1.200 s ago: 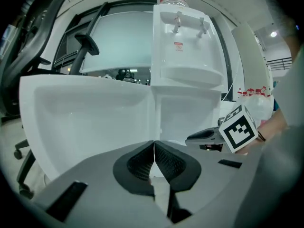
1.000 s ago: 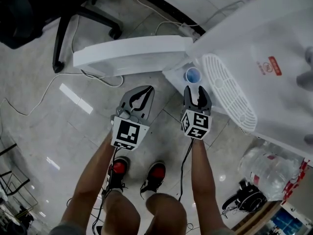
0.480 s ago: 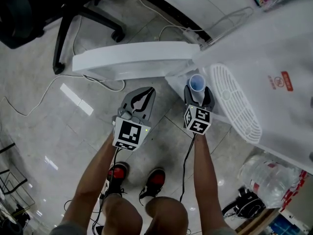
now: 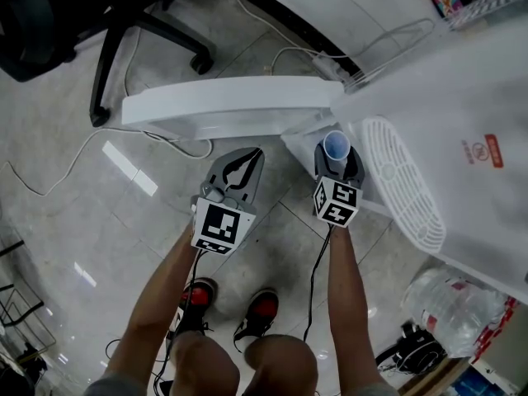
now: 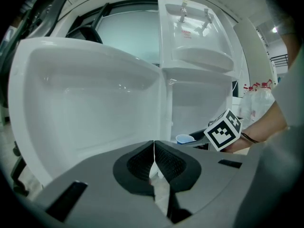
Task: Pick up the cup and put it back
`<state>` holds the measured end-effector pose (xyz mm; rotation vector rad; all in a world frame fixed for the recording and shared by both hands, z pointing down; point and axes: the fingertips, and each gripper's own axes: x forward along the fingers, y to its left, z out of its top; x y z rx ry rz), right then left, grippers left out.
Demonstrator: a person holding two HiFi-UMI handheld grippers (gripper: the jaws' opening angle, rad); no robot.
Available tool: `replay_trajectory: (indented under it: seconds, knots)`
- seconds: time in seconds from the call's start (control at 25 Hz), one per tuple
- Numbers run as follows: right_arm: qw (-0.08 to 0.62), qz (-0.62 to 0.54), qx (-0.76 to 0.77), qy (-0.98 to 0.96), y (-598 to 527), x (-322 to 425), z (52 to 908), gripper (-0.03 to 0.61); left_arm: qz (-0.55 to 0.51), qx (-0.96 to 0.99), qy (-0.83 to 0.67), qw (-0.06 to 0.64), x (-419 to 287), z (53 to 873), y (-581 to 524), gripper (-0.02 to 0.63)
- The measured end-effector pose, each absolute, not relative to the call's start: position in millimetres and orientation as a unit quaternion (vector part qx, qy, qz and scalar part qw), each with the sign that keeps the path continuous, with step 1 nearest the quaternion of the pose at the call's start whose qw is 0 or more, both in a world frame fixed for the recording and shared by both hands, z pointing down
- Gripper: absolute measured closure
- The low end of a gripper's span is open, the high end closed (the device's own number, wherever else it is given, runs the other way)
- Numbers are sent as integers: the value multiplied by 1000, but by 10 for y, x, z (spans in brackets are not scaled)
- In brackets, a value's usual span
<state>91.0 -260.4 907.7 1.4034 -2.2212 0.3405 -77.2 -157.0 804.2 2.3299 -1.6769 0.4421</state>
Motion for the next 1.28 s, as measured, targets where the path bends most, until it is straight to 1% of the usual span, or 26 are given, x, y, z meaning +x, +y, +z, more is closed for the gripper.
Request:
replay_trajectory:
  seconds: [0.4,0.68,1.0,1.28]
  knots:
    - [231,114,516,-817,-2571,894,8841,233,144,797,-575,116,-769,7887,-1548,589]
    - [227,115,510,-822,-2332,846,8577,233,145,797,-574,121,-777,7664,-1381,589]
    - [233,123,495,-828,-1866,798,8077,235,155,797,-568,135,-739,7172,-1065,589]
    - [241,134,489,-828,-1489,816,7528,236,163,800,-562,133,-706,6490,-865,589]
